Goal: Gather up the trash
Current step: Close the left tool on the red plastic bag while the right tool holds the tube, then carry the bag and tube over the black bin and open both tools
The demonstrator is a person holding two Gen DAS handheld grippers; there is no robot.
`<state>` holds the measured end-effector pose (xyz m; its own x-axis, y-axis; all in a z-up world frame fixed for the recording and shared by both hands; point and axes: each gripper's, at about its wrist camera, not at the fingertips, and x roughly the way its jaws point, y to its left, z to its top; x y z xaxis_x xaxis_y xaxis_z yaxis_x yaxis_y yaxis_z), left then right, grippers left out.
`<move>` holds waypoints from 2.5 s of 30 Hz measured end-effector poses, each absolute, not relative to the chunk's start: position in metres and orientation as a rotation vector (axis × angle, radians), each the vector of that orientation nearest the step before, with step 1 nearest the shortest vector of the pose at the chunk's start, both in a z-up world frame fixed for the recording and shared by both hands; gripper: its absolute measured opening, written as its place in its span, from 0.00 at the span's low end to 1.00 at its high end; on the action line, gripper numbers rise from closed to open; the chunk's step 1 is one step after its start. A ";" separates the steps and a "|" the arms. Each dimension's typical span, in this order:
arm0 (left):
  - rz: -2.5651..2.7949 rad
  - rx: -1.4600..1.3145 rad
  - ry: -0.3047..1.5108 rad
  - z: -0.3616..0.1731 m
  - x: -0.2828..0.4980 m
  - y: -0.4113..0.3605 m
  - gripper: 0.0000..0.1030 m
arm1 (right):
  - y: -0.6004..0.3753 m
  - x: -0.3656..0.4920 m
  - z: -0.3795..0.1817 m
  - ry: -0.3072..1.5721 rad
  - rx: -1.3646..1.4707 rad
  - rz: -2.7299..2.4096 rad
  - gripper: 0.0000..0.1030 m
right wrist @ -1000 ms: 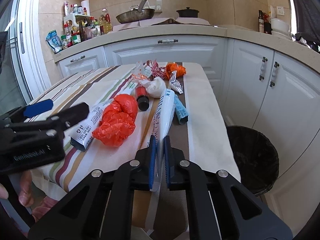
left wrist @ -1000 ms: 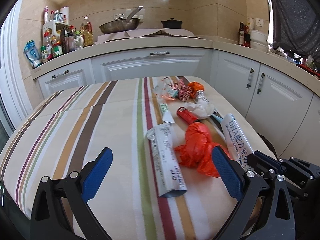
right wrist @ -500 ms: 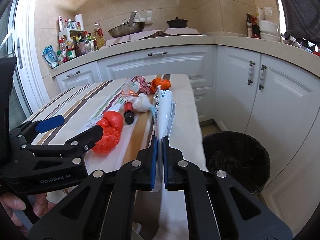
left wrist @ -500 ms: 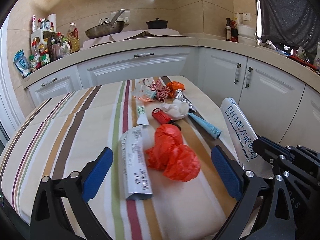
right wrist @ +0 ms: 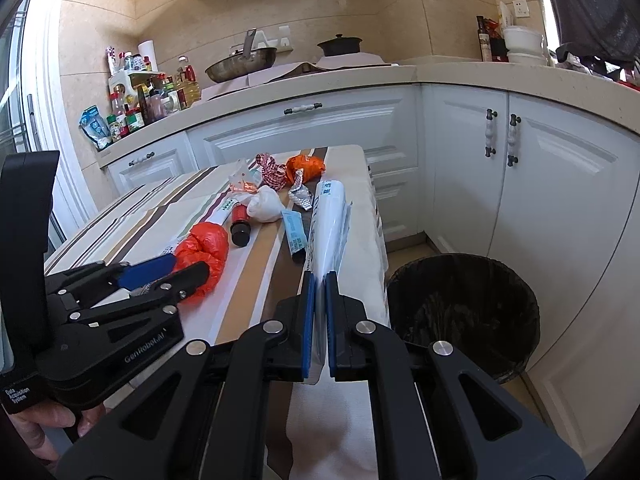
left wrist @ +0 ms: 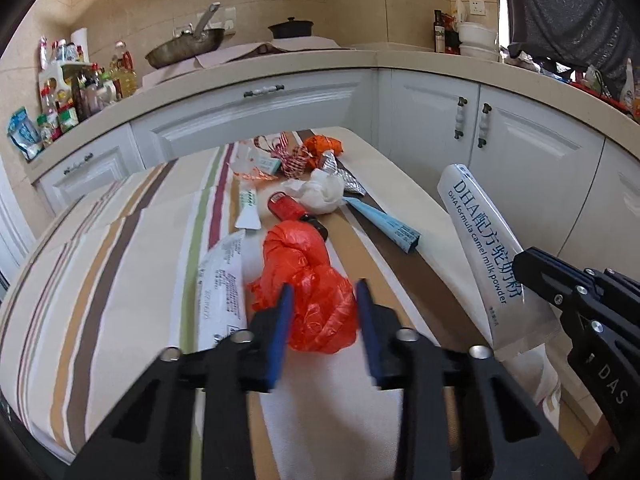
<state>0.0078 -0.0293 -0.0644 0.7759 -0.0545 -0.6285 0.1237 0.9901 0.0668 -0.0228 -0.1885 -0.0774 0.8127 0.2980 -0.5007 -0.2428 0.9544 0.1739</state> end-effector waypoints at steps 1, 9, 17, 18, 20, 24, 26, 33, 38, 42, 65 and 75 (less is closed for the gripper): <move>-0.100 0.100 0.681 -0.065 0.008 -0.029 0.23 | -0.189 -0.023 -0.078 0.552 0.104 0.288 0.06; -0.120 0.062 0.661 -0.060 0.005 -0.024 0.10 | -0.185 -0.023 -0.077 0.553 0.093 0.280 0.06; -0.121 0.057 0.607 -0.045 0.001 -0.022 0.09 | -0.185 -0.024 -0.072 0.538 0.070 0.268 0.06; -0.123 0.056 0.601 -0.044 0.000 -0.022 0.08 | -0.185 -0.024 -0.071 0.535 0.068 0.264 0.06; -0.127 0.056 0.591 -0.041 0.001 -0.022 0.08 | -0.187 -0.024 -0.070 0.531 0.063 0.256 0.06; -0.156 0.052 0.576 -0.036 0.003 -0.027 0.08 | -0.196 -0.022 -0.066 0.520 0.064 0.229 0.06; -0.172 0.056 0.563 -0.033 0.003 -0.032 0.08 | -0.201 -0.021 -0.063 0.513 0.063 0.209 0.06; -0.263 0.058 0.542 -0.026 0.012 -0.059 0.08 | -0.231 -0.012 -0.061 0.499 0.053 0.116 0.06; -0.327 0.085 0.529 -0.028 0.024 -0.090 0.08 | -0.257 0.000 -0.065 0.496 0.042 0.059 0.06; -0.360 0.104 0.524 -0.031 0.035 -0.113 0.08 | -0.273 0.008 -0.071 0.492 0.035 0.027 0.06; -0.335 0.112 0.674 -0.067 0.096 -0.204 0.08 | -0.342 0.073 -0.121 0.563 0.075 -0.028 0.08; -0.339 0.050 0.700 -0.066 0.103 -0.199 0.27 | -0.351 0.079 -0.131 0.589 0.112 -0.059 0.39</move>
<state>0.1030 -0.1986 -0.0658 0.7126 -0.2888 -0.6393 0.3221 0.9443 -0.0676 0.0795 -0.3506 -0.1312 0.8302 -0.0231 -0.5570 0.0871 0.9922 0.0886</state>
